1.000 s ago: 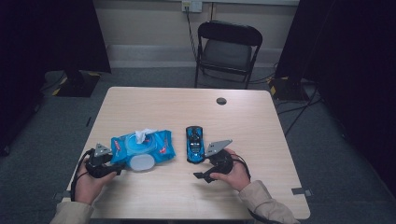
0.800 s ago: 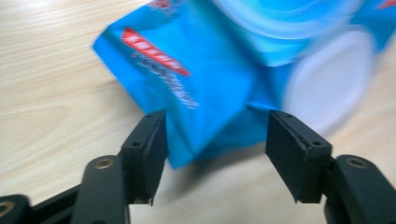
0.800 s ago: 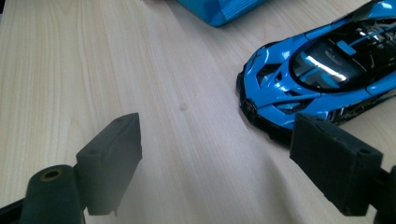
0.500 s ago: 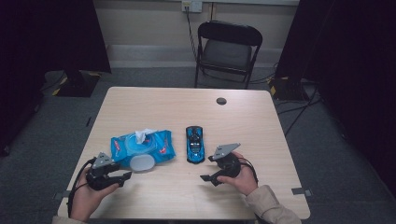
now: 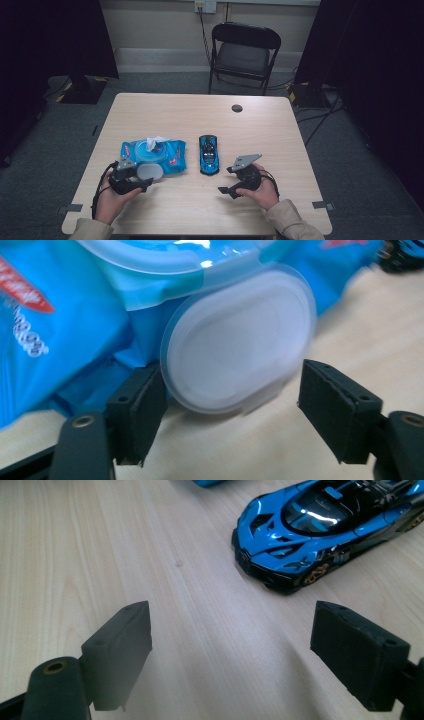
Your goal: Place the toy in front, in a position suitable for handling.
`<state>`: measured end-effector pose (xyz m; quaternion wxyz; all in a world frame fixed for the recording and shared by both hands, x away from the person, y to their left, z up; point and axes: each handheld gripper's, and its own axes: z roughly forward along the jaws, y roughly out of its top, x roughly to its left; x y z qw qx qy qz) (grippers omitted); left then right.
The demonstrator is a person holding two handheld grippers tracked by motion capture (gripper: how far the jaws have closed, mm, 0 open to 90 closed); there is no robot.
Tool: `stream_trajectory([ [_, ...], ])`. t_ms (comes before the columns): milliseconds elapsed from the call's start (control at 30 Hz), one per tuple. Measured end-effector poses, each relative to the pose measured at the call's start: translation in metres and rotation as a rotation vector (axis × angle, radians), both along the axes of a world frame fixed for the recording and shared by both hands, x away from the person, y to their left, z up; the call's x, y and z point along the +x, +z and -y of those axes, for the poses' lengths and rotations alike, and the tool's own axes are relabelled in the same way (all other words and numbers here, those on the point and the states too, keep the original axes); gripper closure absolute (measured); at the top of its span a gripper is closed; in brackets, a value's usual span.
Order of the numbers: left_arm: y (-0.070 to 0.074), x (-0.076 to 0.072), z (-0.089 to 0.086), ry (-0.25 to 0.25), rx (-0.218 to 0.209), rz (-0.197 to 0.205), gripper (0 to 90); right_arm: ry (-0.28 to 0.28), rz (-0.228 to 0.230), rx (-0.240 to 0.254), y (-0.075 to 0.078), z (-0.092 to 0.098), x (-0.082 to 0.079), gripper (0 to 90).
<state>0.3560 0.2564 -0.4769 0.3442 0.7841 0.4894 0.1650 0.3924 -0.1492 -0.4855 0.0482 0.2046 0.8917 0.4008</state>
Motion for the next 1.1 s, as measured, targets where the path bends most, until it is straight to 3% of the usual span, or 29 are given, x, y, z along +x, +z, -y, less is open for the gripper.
stream_trajectory([
  [100, -0.002, 0.013, -0.006, 0.02, -0.001, 0.019, 25.2, -0.013, -0.003, -0.003, -0.004, 0.002, 0.004, 16.0],
  [200, -0.001, 0.014, -0.008, 0.015, -0.015, 0.011, 24.0, -0.025, -0.005, -0.009, -0.005, 0.003, 0.006, 16.1],
  [333, 0.003, 0.004, -0.008, -0.01, 0.01, 0.012, 18.9, -0.063, -0.003, -0.013, -0.006, 0.002, 0.009, 15.7],
  [367, 0.004, 0.0, -0.007, -0.012, 0.011, 0.016, 14.5, -0.081, -0.006, -0.015, -0.005, 0.002, 0.01, 15.1],
  [467, 0.006, -0.015, -0.007, -0.029, 0.05, 0.044, 13.9, -0.115, -0.004, -0.02, -0.004, 0.002, 0.01, 15.1],
  [700, 0.008, -0.031, -0.011, -0.049, -0.005, 0.018, 15.4, -0.171, 0.0, -0.024, 0.001, -0.003, 0.008, 15.1],
  [800, 0.006, -0.039, -0.007, -0.09, -0.018, -0.002, 15.3, -0.187, 0.001, -0.017, 0.003, -0.005, 0.009, 15.1],
  [833, 0.002, -0.042, -0.002, -0.132, -0.03, -0.014, 15.6, -0.203, 0.002, -0.014, 0.005, -0.007, 0.011, 15.1],
  [867, 0.002, -0.042, -0.002, -0.132, -0.03, -0.014, 15.6, -0.203, 0.002, -0.014, 0.005, -0.007, 0.011, 15.1],
  [900, -0.001, -0.043, 0.004, -0.184, -0.022, -0.018, 15.7, -0.219, 0.004, -0.015, 0.006, -0.01, 0.013, 15.1],
  [1100, -0.005, -0.042, 0.019, -0.239, -0.018, -0.005, 15.9, -0.257, -0.011, 0.011, 0.005, -0.018, 0.02, 15.1],
])
